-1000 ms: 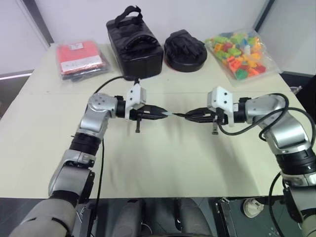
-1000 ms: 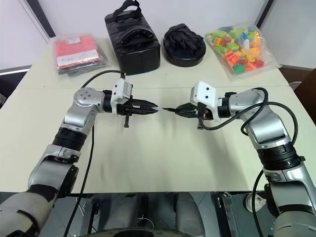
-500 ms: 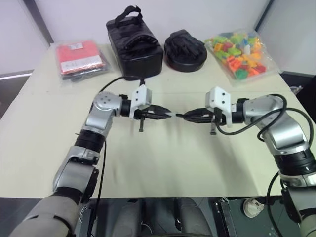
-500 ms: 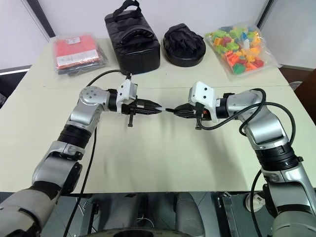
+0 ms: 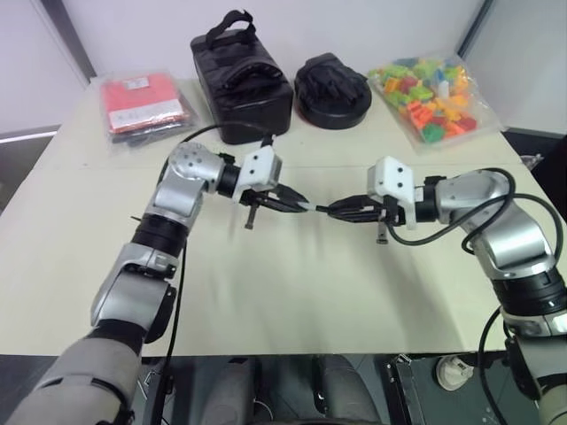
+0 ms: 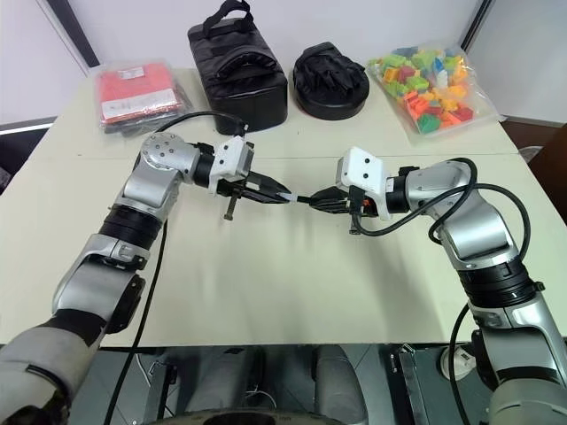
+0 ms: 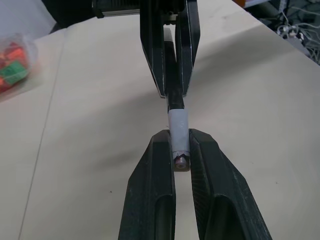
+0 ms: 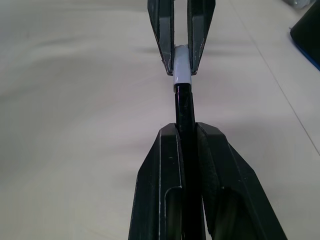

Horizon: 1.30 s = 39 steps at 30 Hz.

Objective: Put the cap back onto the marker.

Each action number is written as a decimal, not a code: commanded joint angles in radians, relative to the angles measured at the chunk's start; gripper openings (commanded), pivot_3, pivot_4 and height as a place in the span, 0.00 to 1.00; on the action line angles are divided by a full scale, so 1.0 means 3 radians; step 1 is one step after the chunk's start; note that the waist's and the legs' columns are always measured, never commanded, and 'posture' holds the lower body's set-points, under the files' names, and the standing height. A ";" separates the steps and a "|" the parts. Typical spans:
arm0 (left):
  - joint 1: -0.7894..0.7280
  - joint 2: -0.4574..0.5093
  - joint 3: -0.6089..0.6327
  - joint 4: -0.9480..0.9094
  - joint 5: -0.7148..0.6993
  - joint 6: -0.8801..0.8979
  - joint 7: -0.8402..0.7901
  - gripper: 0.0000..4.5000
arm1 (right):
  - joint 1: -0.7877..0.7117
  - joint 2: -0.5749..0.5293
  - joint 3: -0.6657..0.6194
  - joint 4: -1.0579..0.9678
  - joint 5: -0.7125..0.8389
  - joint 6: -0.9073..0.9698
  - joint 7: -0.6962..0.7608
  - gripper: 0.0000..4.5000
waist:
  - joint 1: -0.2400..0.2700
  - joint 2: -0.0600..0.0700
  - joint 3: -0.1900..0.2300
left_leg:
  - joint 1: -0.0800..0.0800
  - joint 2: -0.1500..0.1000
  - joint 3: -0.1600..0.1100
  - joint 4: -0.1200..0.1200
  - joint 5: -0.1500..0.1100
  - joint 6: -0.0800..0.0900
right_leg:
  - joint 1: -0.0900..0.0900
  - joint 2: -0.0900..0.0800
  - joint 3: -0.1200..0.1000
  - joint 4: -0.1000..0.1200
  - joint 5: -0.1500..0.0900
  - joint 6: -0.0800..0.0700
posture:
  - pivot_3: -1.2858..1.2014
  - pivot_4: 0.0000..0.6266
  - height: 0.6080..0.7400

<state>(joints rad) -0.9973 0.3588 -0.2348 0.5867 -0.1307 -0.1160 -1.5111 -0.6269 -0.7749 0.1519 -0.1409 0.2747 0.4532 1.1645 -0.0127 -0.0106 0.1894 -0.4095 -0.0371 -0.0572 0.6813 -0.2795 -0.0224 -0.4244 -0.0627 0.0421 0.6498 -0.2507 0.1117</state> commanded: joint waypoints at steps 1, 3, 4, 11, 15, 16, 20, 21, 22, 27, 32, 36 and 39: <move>-0.0092 -0.0193 -0.0198 -0.0020 -0.0009 0.0024 -0.0205 0.01 | -0.0083 0.0050 -0.0068 -0.0161 0.0042 -0.0052 -0.0055 0.00 | 0.0000 0.0000 0.0000 | 0.0000 0.0000 0.0000 0.0000 0.0000 0.0000 | 0.0000 0.0000 0.0000 0.0000 0.0000 0.0000 | 0.52 0.24 1.00; -0.0087 -0.0236 -0.0246 -0.0108 -0.0183 0.0419 -0.0312 0.01 | -0.0082 0.0059 -0.0072 -0.0161 0.0035 -0.0053 -0.0061 0.00 | -0.0002 0.0000 0.0000 | 0.0000 -0.0001 0.0000 0.0000 0.0000 0.0000 | 0.0000 0.0000 0.0000 0.0000 0.0000 0.0000 | 0.52 0.24 1.00; -0.0084 -0.0236 -0.0272 -0.0156 -0.0261 0.0560 -0.0337 0.01 | -0.0085 0.0065 -0.0072 -0.0161 0.0032 -0.0049 -0.0063 0.00 | -0.0004 0.0000 0.0000 | 0.0000 -0.0001 0.0000 0.0000 0.0000 0.0000 | 0.0000 0.0000 0.0000 0.0000 0.0000 0.0000 | 0.52 0.24 1.00; -0.0088 -0.0254 -0.0396 -0.0304 -0.0467 0.1019 -0.0344 0.01 | -0.0058 0.0064 -0.0095 -0.0159 0.0002 -0.0052 -0.0067 0.00 | -0.0005 0.0000 0.0000 | 0.0000 0.0000 0.0000 0.0000 0.0000 0.0000 | 0.0000 0.0001 0.0000 0.0001 0.0000 0.0000 | 0.52 0.24 1.00; -0.0093 -0.0295 -0.0344 -0.0320 -0.0433 0.1021 -0.0344 0.01 | -0.0041 0.0060 -0.0105 -0.0168 0.0005 -0.0044 -0.0072 0.00 | -0.0004 0.0000 0.0000 | 0.0000 0.0000 -0.0001 0.0000 0.0000 0.0000 | 0.0000 0.0001 0.0000 0.0000 0.0000 0.0000 | 0.52 0.24 1.00; -0.0095 -0.0315 -0.0319 -0.0308 -0.0384 0.0964 -0.0330 0.01 | -0.0041 0.0062 -0.0105 -0.0168 0.0006 -0.0040 -0.0075 0.00 | -0.0004 0.0000 0.0000 | 0.0000 0.0000 -0.0001 0.0000 0.0000 0.0000 | 0.0000 0.0001 0.0000 0.0000 0.0000 0.0000 | 0.52 0.24 1.00; -0.0093 -0.0353 -0.0342 -0.0253 -0.0074 0.0411 -0.0198 0.01 | -0.0040 0.0067 -0.0109 -0.0168 0.0004 -0.0034 -0.0083 0.00 | 0.0005 0.0000 0.0000 | 0.0000 0.0001 0.0000 0.0000 0.0000 0.0000 | 0.0000 0.0000 0.0000 0.0000 0.0000 0.0000 | 0.52 0.24 1.00; -0.0097 -0.0363 -0.0330 -0.0281 -0.0071 0.0428 -0.0200 0.01 | -0.0039 0.0070 -0.0112 -0.0169 0.0001 -0.0032 -0.0082 0.00 | 0.0005 0.0000 0.0000 | 0.0000 0.0000 0.0000 0.0000 0.0000 0.0000 | 0.0000 0.0000 0.0000 0.0000 0.0000 0.0000 | 0.52 0.24 1.00; -0.0103 -0.0365 -0.0328 -0.0299 -0.0058 0.0436 -0.0210 0.01 | -0.0040 0.0074 -0.0113 -0.0163 -0.0003 -0.0033 -0.0082 0.00 | 0.0003 0.0000 0.0000 | 0.0000 0.0000 0.0000 0.0000 0.0000 0.0000 | 0.0000 0.0000 0.0000 0.0000 0.0000 0.0000 | 0.52 0.24 1.00; -0.0105 -0.0315 -0.0390 -0.0391 0.0068 0.0509 -0.0309 0.01 | -0.0045 0.0095 -0.0114 -0.0143 -0.0014 -0.0029 -0.0085 0.00 | -0.0001 0.0000 0.0000 | 0.0000 0.0000 0.0000 0.0000 0.0000 0.0000 | 0.0000 0.0000 0.0000 0.0000 0.0000 0.0000 | 0.52 0.24 1.00; -0.0089 -0.0395 -0.0340 -0.0423 0.0009 0.0688 -0.0327 0.01 | -0.0048 0.0115 -0.0119 -0.0128 -0.0022 -0.0027 -0.0092 0.00 | 0.0000 0.0000 0.0000 | 0.0000 0.0000 0.0000 0.0000 0.0000 0.0000 | 0.0000 0.0000 0.0000 0.0000 0.0000 0.0000 | 0.52 0.24 1.00; -0.0069 -0.0434 -0.0403 -0.0483 -0.0115 0.0894 -0.0344 0.01 | -0.0054 0.0133 -0.0122 -0.0119 -0.0035 -0.0028 -0.0097 0.00 | -0.0002 0.0000 0.0000 | 0.0000 0.0000 0.0000 0.0000 0.0000 0.0000 | 0.0000 0.0000 0.0000 0.0001 0.0000 0.0000 | 0.52 0.24 1.00; -0.0084 -0.0521 -0.0333 -0.0542 -0.0281 0.1169 -0.0344 0.01 | -0.0050 0.0137 -0.0127 -0.0127 -0.0038 -0.0025 -0.0104 0.00 | -0.0001 0.0000 0.0000 | 0.0000 0.0000 0.0000 0.0000 0.0000 0.0000 | 0.0000 0.0001 0.0000 0.0001 0.0000 0.0000 | 0.52 0.24 1.00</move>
<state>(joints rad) -1.0087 0.3195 -0.2617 0.5263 -0.0965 0.2129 -1.5416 -0.5966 -0.7668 0.1560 -0.1471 0.2503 0.4735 1.1923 -0.0131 -0.0107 0.1895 -0.4095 -0.0371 -0.0574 0.6815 -0.2795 -0.0224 -0.4244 -0.0626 0.0422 0.6500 -0.2508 0.1119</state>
